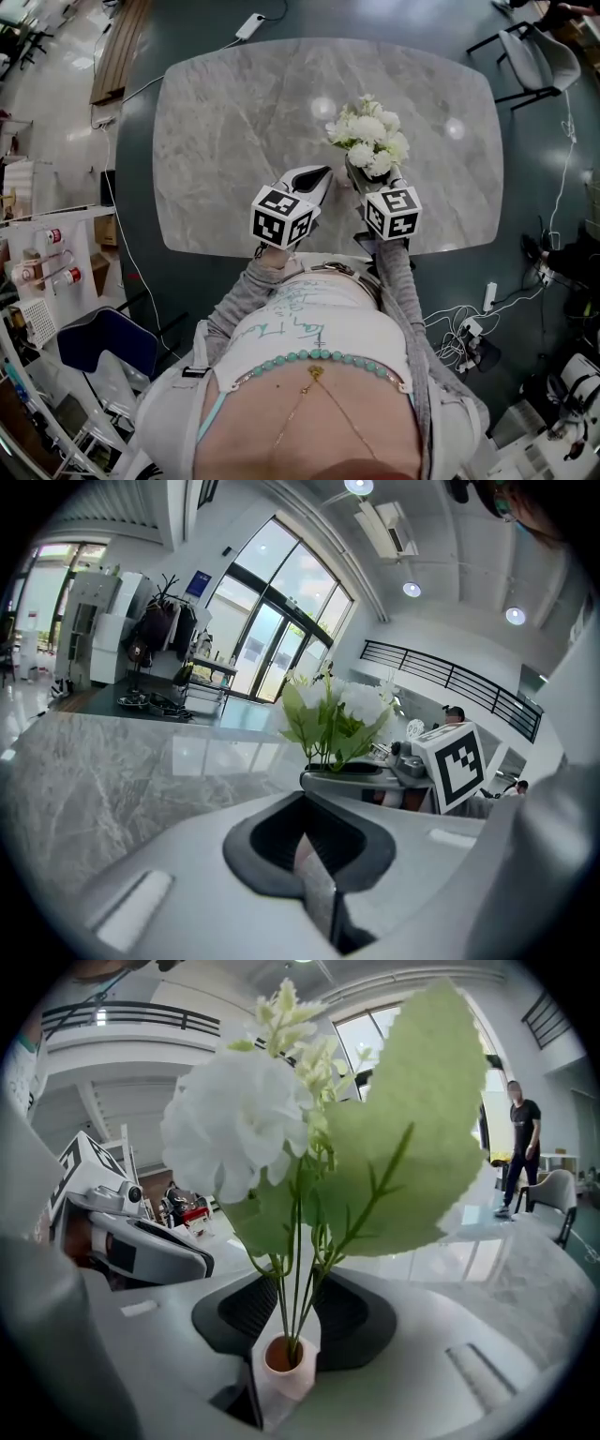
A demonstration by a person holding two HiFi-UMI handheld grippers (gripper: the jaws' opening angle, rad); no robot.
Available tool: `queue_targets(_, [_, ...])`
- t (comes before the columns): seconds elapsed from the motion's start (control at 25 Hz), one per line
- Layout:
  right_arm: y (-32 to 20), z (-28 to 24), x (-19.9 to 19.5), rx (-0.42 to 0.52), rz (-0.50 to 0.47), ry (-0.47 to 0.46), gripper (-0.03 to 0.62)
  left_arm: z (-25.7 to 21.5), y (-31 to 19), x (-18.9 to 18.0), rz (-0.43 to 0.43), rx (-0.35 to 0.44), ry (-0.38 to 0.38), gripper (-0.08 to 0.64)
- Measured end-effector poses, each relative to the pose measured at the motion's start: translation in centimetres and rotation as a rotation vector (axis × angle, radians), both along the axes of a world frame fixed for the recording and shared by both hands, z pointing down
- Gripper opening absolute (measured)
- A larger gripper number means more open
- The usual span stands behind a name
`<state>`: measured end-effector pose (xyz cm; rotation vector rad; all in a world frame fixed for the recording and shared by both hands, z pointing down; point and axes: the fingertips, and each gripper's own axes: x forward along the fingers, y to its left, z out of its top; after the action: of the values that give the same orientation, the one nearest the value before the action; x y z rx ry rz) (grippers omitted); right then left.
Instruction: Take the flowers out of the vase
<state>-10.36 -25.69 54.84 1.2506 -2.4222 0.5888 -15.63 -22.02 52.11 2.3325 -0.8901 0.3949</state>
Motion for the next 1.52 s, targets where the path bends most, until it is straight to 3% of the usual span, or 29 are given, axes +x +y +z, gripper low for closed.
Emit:
queue_targets(0.56, [0.1, 0.1, 0.4, 0.013, 0.012, 0.035, 0.067, -0.2, 0.2, 0.3, -0.001, 0.009, 0.0, 0.0])
queue_targets(1.52, [0.8, -1.5, 0.4, 0.045, -0.088, 0.041, 0.035, -1.3, 1.3, 1.8, -0.074, 0.016, 0.01, 0.0])
